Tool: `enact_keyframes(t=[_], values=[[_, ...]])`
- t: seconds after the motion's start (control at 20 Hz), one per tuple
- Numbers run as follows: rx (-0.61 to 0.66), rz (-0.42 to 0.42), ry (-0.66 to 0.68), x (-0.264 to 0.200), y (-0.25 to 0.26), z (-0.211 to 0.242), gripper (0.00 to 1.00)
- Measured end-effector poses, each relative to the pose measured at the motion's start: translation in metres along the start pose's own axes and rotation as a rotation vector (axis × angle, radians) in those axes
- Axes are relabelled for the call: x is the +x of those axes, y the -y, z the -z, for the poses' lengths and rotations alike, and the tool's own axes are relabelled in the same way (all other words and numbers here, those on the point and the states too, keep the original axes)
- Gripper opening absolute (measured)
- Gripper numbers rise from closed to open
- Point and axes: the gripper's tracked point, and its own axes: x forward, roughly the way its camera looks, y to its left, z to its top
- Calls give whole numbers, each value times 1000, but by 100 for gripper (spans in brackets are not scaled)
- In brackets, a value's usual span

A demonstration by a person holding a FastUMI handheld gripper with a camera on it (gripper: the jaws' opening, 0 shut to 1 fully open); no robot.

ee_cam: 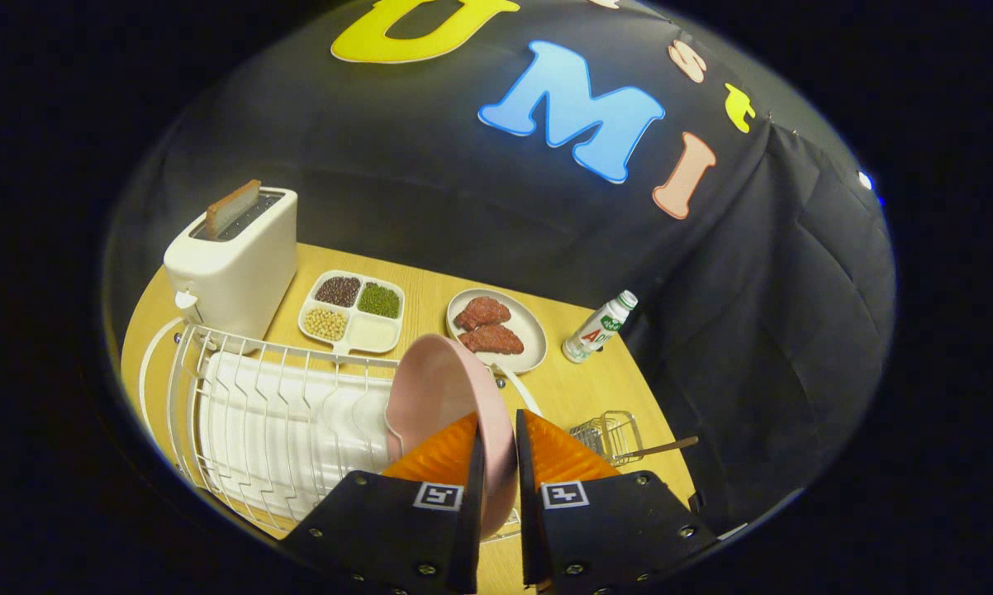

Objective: Take the plate from the dish rack, then take the spoon from the basket and place it into the plate.

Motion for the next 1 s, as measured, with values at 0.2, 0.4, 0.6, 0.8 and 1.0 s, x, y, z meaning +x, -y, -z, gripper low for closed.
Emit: enact_keyframes(t=[0.2,0.4,0.6,0.8,1.0], values=[[86,-44,45,-15,23,-34,20],[147,-69,103,-17,59,-58,20],[175,-205,56,-14,55,-37,20],[109,-208,5,7,45,-8,54],[70,-202,-62,28,28,14,58]])
